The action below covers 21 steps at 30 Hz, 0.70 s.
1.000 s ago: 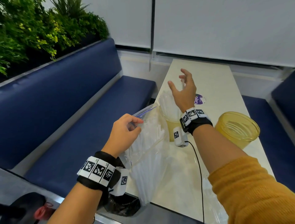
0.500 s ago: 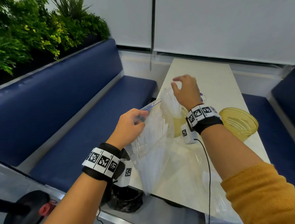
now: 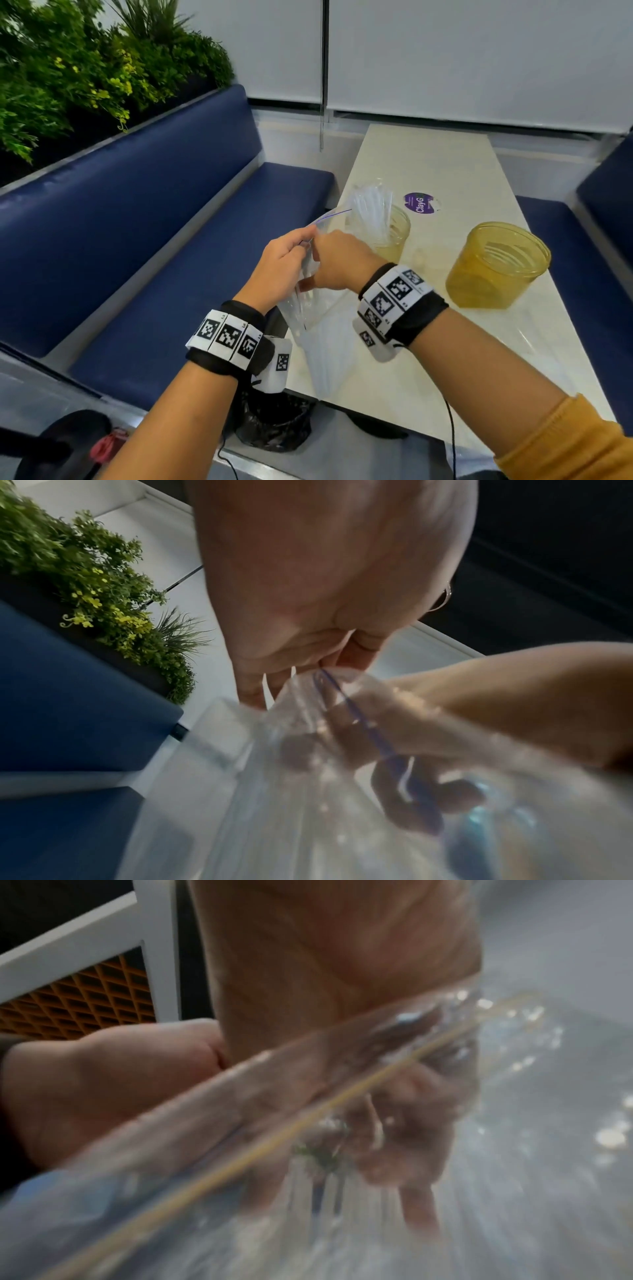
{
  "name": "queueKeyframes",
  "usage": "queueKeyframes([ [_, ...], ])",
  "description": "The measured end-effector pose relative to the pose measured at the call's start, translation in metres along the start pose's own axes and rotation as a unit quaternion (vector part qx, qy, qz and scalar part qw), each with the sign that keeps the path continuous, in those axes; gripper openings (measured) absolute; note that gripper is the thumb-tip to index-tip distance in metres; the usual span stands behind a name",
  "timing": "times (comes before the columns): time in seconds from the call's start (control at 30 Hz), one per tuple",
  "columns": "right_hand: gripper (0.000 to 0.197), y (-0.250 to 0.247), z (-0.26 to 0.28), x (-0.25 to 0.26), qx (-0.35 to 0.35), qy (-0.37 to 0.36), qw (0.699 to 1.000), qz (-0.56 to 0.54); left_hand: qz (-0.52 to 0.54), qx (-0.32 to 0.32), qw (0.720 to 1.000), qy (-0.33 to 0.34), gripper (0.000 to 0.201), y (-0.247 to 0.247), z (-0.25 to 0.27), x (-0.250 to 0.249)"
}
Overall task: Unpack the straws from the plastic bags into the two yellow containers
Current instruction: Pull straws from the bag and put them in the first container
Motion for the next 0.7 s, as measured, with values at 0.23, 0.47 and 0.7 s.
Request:
queueKeyframes([
  [0.23, 0.064, 0.036, -0.011, -0.002, -0.016, 0.002, 0.995, -0.095, 0.028, -0.01, 0.999, -0.042, 0.05, -0.002, -0.002, 0.008],
  [0.47, 0.039, 0.037, -0.005, -0.001, 0.031, -0.036, 0.985, -0.165, 0.123, -0.028, 0.987, -0.103, 0.05, -0.004, -0.004, 0.02],
  [0.7, 0.008, 0.03, -0.004, -0.005, 0.056, -0.021, 0.973, -0.221, 0.159, -0.043, 0.98, -0.111, 0.048, -0.001, -0.003, 0.019],
])
Point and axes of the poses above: each hand's wrist, its own z-axis away from the middle knuckle, its own y-axis out of the palm, x = y × z, the point moved 1 cm from there along -z, towards the middle knuckle, and after that the axes turned 6 degrees about -z, right-handed, at the moved point
